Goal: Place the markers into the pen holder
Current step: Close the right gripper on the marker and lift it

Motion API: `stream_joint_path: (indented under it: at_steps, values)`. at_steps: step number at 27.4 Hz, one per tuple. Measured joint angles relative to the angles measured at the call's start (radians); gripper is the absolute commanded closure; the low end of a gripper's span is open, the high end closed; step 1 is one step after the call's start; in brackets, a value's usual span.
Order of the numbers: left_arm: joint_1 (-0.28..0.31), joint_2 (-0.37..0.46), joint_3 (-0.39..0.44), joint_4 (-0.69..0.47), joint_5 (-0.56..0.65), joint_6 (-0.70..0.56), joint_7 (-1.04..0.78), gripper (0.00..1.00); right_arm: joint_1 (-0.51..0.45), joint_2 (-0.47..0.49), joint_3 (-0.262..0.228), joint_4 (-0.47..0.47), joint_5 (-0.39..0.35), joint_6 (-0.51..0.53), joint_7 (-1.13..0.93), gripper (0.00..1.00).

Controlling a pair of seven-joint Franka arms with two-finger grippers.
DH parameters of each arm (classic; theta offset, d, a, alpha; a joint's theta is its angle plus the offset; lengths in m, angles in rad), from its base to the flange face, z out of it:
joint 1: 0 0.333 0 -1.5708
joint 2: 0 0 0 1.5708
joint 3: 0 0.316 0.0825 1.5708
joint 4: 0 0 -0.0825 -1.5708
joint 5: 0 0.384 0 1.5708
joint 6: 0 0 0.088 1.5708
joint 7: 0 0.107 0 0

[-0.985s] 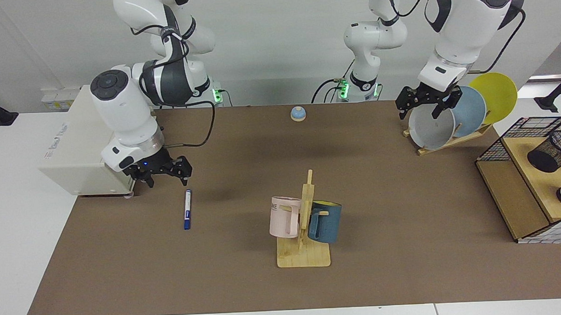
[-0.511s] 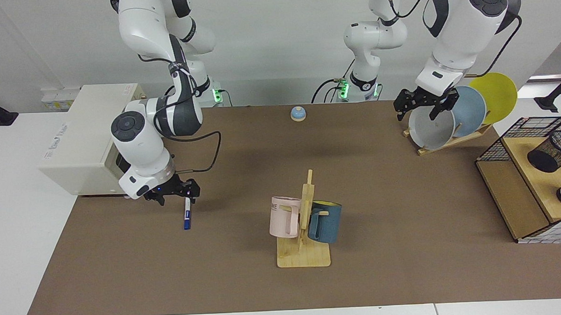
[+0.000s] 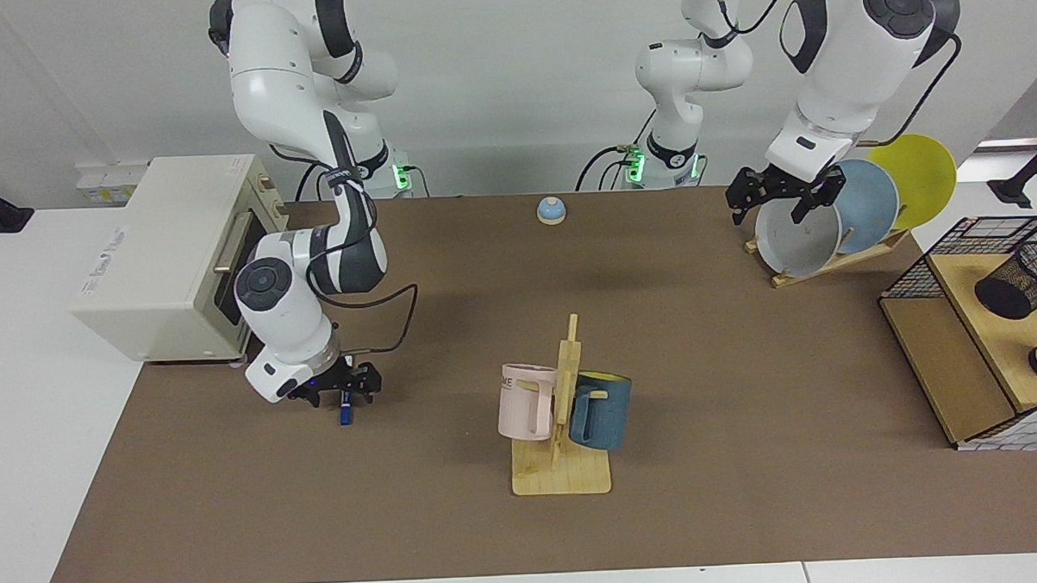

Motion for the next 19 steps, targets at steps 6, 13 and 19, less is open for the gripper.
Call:
stream_joint_path:
  at_steps: [6, 13, 19]
  values:
    - [0.0, 0.0, 0.0, -0.004, 0.0, 0.001, 0.0, 0.0, 0.0, 0.007, 0.0, 0.0, 0.0, 0.012, -0.001, 0.04]
    - [0.0, 0.0, 0.0, -0.007, 0.0, 0.001, 0.0, 0.0, 0.0, 0.027, -0.001, 0.0, 0.0, 0.033, -0.001, 0.43]
    - [0.0, 0.0, 0.0, -0.008, 0.0, 0.001, 0.0, 0.0, 0.0, 0.028, -0.001, 0.0, 0.0, 0.036, -0.001, 0.97]
